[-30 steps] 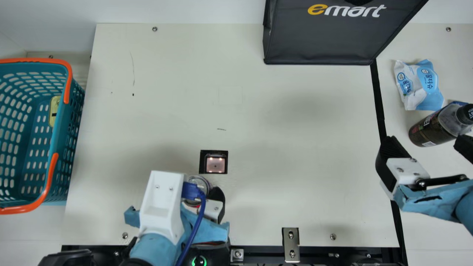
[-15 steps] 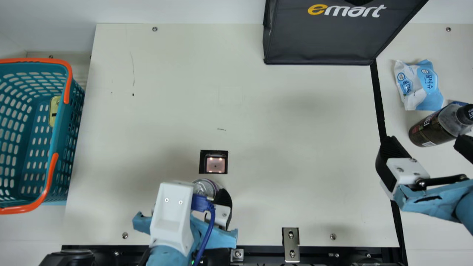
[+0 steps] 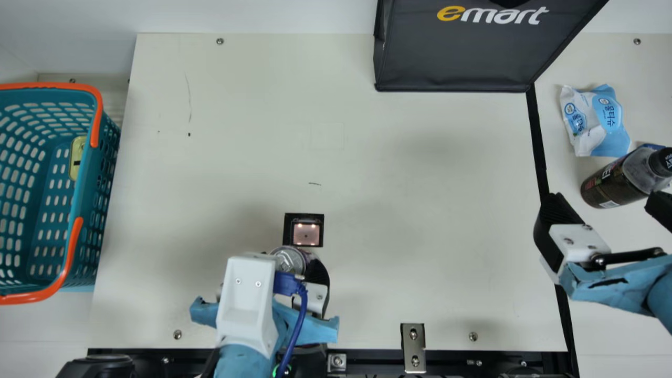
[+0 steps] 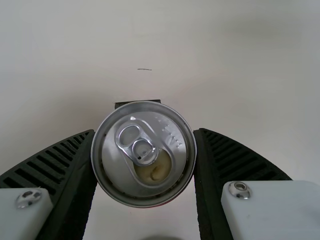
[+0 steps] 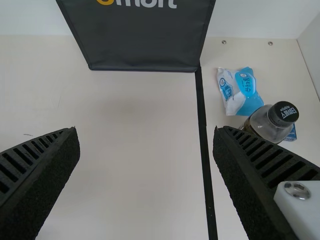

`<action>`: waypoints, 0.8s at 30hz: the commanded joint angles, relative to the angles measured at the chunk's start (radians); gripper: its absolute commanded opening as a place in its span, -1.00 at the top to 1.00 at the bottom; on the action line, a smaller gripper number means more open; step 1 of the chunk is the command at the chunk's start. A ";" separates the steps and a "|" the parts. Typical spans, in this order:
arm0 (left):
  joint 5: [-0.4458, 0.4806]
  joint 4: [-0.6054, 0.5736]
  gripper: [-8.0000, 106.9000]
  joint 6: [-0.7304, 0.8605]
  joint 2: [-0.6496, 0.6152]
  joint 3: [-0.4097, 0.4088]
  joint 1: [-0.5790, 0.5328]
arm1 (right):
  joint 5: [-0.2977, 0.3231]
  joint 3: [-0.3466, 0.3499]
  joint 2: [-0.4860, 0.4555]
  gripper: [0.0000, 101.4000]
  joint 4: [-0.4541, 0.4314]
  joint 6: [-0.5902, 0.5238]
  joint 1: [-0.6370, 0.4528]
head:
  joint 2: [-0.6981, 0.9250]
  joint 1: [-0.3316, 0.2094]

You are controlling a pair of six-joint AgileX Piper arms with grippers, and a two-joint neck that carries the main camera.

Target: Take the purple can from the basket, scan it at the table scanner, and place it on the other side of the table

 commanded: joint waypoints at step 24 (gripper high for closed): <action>-0.126 0.015 1.00 0.140 0.055 -0.046 0.203 | 0.000 0.000 0.000 -0.87 0.001 0.000 0.000 | 0.002 -0.024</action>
